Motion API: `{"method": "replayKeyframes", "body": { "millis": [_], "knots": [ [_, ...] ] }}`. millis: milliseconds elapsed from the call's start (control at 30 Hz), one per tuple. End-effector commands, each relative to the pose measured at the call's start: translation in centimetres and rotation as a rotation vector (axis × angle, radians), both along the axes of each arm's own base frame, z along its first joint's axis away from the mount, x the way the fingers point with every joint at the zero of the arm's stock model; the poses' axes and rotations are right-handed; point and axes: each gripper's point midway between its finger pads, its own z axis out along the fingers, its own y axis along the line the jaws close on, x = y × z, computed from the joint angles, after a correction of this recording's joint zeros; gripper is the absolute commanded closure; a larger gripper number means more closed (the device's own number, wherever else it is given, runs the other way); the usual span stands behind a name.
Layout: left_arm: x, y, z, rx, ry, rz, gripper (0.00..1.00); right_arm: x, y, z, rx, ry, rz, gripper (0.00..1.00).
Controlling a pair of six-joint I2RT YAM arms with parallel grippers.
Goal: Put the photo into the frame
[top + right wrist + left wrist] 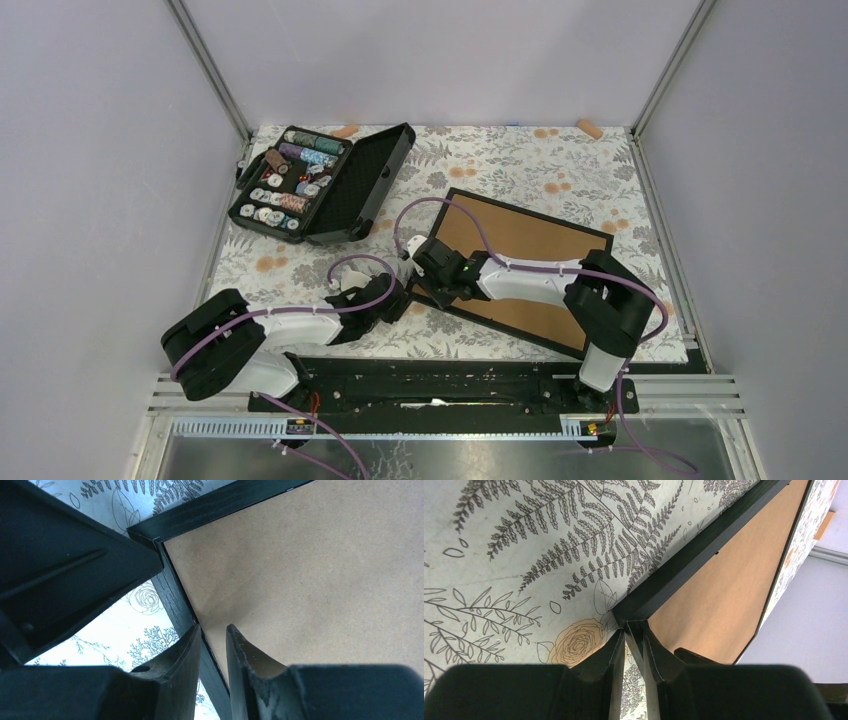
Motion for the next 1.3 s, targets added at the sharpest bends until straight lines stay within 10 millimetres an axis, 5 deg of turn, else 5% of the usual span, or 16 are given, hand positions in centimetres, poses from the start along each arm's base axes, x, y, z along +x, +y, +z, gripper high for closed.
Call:
{"method": "replayKeyframes", "body": {
  "millis": [0,567,933,1267],
  "knots": [
    [-3.6,4.8,-4.7,0.219,0.147,-0.007,0.78,0.2,1.3,-0.1,0.012,-0.005,0.016,0.69],
    [-3.7,4.9,-4.8,0.208,0.149,0.001,0.79,1.3,0.0,-2.3,-0.12,0.008,-0.093,0.74],
    [-3.7,4.9,-4.8,0.206,0.149,0.003,0.79,2.5,-2.8,-4.5,-0.276,-0.043,-0.292,0.74],
    [-3.8,5.1,-4.7,0.207,0.145,0.006,0.8,2.7,-3.8,-5.8,-0.374,-0.048,-0.301,0.71]
  ]
}}
